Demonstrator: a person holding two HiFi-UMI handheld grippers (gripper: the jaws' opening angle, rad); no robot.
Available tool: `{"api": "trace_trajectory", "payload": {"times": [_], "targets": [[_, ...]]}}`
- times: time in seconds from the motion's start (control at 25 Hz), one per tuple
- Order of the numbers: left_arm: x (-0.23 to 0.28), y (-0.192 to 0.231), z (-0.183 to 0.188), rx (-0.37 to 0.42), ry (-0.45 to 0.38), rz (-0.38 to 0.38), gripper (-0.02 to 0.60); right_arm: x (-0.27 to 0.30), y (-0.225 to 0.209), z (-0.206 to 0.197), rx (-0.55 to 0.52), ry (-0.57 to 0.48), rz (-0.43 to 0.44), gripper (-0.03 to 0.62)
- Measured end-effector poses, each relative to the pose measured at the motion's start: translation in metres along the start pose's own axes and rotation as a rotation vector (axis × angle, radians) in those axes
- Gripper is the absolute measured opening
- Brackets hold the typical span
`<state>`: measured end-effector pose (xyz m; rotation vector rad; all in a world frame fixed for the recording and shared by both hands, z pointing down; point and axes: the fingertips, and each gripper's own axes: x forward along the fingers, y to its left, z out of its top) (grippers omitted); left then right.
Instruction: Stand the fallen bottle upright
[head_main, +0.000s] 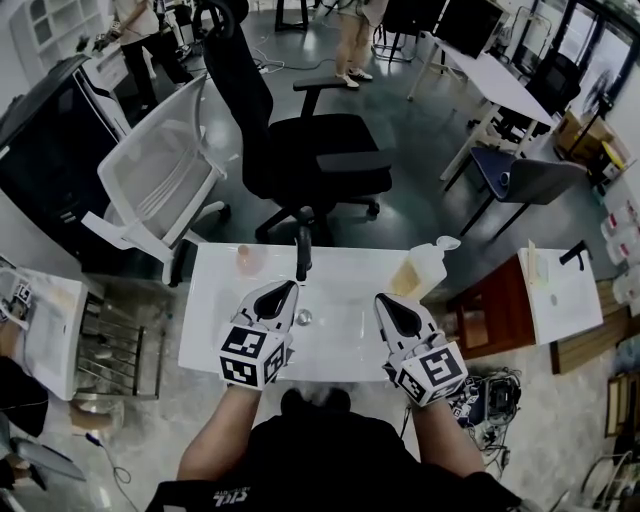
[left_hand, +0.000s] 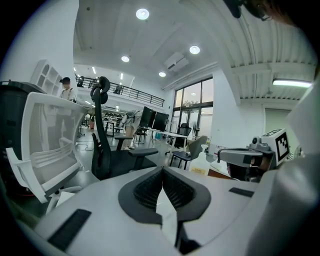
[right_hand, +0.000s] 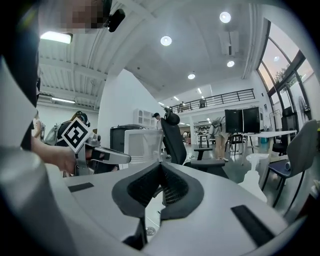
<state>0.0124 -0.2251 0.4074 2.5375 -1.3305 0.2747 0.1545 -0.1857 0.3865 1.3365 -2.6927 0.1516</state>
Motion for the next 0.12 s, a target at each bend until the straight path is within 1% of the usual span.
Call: {"api": "trace_trajectory", "payload": {"times": [0.12], "targets": [[0.0006, 0.0010, -0.0048, -0.005, 0.010, 0.003, 0.015, 0.0010, -0.0045, -0.0074, 0.028, 0.009, 0.001, 0.011]]}}
